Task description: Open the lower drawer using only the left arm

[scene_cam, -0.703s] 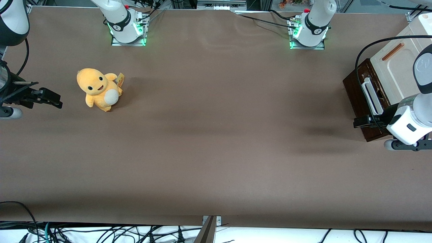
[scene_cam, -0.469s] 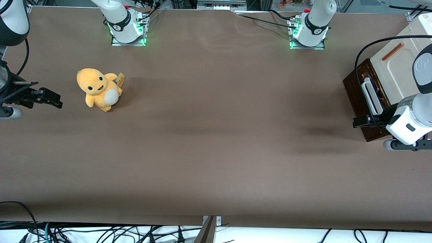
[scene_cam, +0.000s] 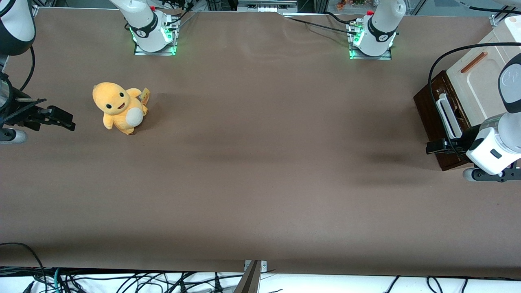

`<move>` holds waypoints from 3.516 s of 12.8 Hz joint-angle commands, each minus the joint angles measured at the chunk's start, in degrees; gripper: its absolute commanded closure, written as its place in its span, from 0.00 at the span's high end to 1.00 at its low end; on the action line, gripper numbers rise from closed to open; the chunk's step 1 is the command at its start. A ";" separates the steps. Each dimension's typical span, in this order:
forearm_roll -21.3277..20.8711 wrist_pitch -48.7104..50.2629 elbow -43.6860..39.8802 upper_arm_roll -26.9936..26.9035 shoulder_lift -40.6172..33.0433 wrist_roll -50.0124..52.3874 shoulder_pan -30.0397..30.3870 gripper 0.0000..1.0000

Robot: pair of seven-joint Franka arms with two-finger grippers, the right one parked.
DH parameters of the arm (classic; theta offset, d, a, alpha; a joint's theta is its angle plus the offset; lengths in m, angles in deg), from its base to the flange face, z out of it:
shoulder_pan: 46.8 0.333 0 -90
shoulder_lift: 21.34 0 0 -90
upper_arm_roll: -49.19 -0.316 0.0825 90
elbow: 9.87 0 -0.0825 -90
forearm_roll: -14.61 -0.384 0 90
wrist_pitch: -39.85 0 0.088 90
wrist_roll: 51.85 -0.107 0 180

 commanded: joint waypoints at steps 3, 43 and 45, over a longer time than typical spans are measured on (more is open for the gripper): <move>0.32 0.76 0.40 0.01 -0.82 -0.79 -0.17 1.00; -48.01 9.11 27.10 2.39 6.21 46.14 -17.04 1.00; -48.55 9.37 29.48 2.39 6.56 46.75 -17.84 1.00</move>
